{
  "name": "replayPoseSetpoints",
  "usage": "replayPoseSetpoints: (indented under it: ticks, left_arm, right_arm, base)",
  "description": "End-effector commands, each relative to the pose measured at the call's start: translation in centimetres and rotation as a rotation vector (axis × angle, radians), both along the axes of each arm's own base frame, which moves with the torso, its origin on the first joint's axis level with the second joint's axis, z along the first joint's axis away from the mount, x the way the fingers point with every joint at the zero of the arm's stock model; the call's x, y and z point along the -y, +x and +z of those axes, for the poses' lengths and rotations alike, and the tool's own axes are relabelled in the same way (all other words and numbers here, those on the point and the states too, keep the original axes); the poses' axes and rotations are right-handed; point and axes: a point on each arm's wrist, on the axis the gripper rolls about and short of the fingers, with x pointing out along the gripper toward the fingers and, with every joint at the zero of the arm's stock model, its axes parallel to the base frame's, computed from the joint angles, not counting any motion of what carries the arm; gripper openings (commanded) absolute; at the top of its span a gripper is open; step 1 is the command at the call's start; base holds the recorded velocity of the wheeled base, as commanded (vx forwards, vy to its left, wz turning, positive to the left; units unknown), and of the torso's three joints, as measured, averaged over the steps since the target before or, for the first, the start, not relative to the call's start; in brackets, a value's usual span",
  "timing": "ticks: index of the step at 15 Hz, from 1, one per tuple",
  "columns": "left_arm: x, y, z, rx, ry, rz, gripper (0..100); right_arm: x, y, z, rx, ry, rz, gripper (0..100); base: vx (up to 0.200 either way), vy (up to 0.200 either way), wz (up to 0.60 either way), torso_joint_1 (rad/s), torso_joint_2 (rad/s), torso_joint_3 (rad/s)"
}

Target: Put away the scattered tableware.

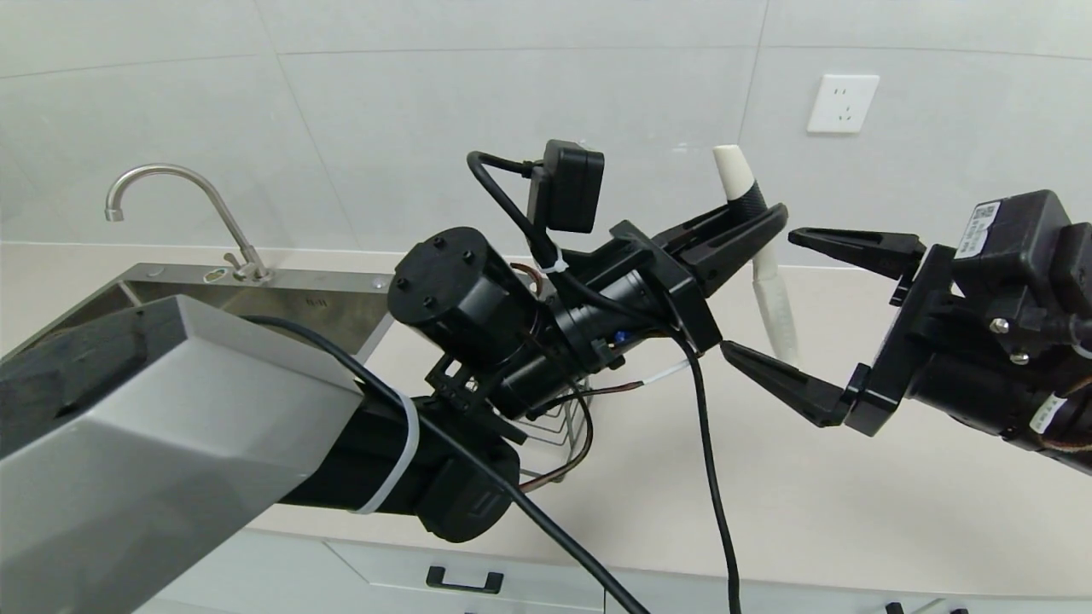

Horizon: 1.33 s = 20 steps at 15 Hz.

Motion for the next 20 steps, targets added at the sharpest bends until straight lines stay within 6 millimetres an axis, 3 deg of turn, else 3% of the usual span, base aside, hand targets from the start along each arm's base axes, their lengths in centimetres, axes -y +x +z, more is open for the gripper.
replayPoseSetpoints:
  ticks: [1,3,4,6,8,9,10,12,15,17,20]
  left_arm:
    - [-0.7,0.0,1.0,-0.004,-0.025,0.042,0]
    - [-2.0,0.1,2.5,-0.022,-0.043,0.122,0]
    - [-2.9,0.3,3.3,-0.038,-0.054,0.18,0]
    - [-4.3,0.1,4.0,-0.065,-0.057,0.241,0]
    - [-5.1,-0.8,2.4,-0.102,0.003,0.262,0]
    - [-5.7,-1.6,0.9,-0.111,0.069,0.284,0]
    - [-6.4,-2.4,0.7,-0.115,0.091,0.288,0]
    - [-7.1,-3.2,1.5,-0.108,0.089,0.287,0]
    - [-7.9,-4.8,3.7,-0.044,0.145,0.177,0]
    - [-8.4,-5.7,4.9,-0.054,0.242,0.195,0]
    - [-8.7,-5.8,4.9,-0.022,0.297,0.299,0]
  right_arm:
    - [0.3,-0.3,-0.2,-0.006,-0.001,-0.017,100]
    - [0.6,-0.9,-0.5,-0.029,0.017,-0.022,100]
    - [1.0,-1.4,-0.8,-0.04,0.019,-0.027,0]
    - [1.7,-2.3,-1.2,-0.069,0.047,-0.059,0]
    - [2.7,-3.4,-0.6,-0.07,0.102,-0.087,0]
    - [4.3,-4.6,-0.6,-0.101,0.175,-0.146,0]
    - [6.0,-6.0,-1.3,-0.154,0.242,-0.22,0]
    - [8.8,-8.9,-2.5,-0.204,0.31,-0.311,0]
    - [12.4,-15.7,-1.4,-0.022,0.525,-0.4,0]
    - [13.1,-17.9,-1.9,0.038,0.593,-0.47,0]
    - [13.3,-19.6,-4.3,0.046,0.588,-0.522,0]
  base:
    - [0.0,0.0,0.0,0.0,0.0,0.0]
    - [0.0,0.0,0.0,0.0,0.0,0.0]
    - [0.0,0.0,0.0,0.0,0.0,0.0]
    - [0.0,0.0,0.0,0.0,0.0,0.0]
    - [0.0,0.0,0.0,0.0,0.0,0.0]
    - [0.0,0.0,0.0,0.0,0.0,0.0]
    - [0.0,0.0,0.0,0.0,0.0,0.0]
    - [0.0,0.0,0.0,0.0,0.0,0.0]
    - [0.0,0.0,0.0,0.0,0.0,0.0]
    - [0.0,0.0,0.0,0.0,0.0,0.0]
    - [0.0,0.0,0.0,0.0,0.0,0.0]
